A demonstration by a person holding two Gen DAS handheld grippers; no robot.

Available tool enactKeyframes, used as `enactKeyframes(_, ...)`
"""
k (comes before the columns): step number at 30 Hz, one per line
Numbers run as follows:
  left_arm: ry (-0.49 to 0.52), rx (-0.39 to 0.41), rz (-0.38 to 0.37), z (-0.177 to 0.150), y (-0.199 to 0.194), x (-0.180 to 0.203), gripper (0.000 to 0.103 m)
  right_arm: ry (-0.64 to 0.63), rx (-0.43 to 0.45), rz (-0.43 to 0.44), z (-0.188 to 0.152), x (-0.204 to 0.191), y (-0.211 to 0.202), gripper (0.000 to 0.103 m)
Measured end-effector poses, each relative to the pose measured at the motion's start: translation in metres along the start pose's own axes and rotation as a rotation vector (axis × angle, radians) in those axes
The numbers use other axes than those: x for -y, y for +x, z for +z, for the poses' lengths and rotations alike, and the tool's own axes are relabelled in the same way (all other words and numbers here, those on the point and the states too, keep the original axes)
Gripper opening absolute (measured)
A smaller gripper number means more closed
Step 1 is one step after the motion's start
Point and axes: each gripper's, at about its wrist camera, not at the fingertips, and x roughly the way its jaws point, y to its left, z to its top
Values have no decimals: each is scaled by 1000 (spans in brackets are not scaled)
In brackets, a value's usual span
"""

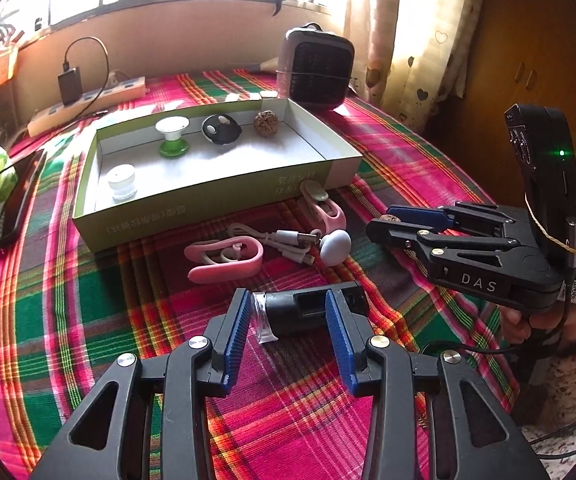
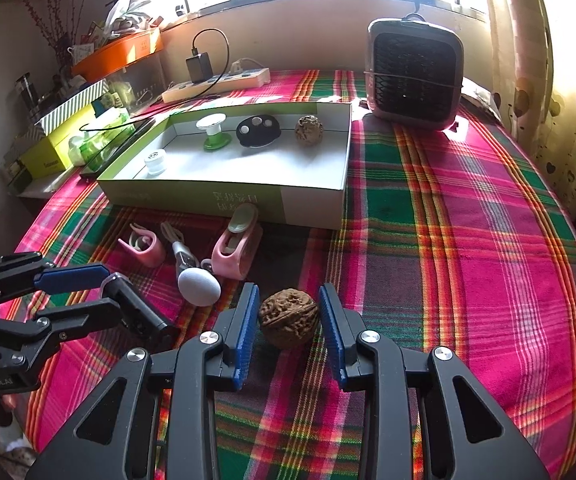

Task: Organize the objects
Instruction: 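Close the left tool on the black device while the right tool grasps the walnut, then lift the black device with the left tool while the right tool holds the walnut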

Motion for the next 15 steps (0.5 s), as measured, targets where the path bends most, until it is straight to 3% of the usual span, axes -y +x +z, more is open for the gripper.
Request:
enactKeyframes(10, 256, 2, 17, 0, 1, 24, 40, 6, -1, 6, 1, 1, 0, 33)
enactKeyframes(15, 318, -21, 19, 4, 9, 30, 40, 11, -1, 9, 1, 2, 1, 33)
